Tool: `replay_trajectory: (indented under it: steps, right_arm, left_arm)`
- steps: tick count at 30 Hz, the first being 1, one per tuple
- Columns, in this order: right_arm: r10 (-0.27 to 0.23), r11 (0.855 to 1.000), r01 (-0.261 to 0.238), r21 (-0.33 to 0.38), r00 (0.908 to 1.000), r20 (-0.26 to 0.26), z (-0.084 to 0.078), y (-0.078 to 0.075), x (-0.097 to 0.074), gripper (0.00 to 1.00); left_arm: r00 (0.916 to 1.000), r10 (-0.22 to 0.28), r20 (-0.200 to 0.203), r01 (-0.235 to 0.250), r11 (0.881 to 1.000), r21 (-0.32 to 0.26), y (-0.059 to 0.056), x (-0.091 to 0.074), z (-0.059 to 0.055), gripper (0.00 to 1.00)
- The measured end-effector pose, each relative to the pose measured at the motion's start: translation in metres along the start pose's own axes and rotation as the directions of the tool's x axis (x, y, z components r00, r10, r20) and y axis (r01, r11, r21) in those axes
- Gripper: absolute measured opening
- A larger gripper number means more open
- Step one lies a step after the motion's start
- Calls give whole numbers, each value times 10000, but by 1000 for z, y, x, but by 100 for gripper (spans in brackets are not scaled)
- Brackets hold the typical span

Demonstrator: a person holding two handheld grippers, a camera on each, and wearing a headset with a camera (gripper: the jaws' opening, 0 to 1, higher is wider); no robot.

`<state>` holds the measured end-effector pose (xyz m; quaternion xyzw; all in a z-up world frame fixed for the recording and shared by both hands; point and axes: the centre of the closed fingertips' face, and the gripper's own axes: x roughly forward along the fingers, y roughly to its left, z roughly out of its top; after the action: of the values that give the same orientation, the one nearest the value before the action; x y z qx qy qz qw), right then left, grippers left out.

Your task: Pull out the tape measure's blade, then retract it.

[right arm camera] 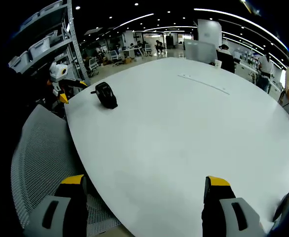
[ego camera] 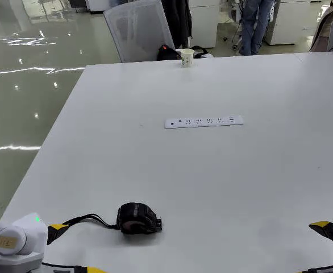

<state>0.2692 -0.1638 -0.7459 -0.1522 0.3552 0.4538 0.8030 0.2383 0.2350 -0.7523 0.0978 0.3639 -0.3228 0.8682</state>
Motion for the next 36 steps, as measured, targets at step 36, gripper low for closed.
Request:
replay_trajectory:
  steps: [36]
  right_arm:
    - [2198,9296,-2391,-2805,9705,-989,100,34,93,93]
  left_arm:
    - [9160,-1569,-3692,3231,8339,4474,-22,80,65,87]
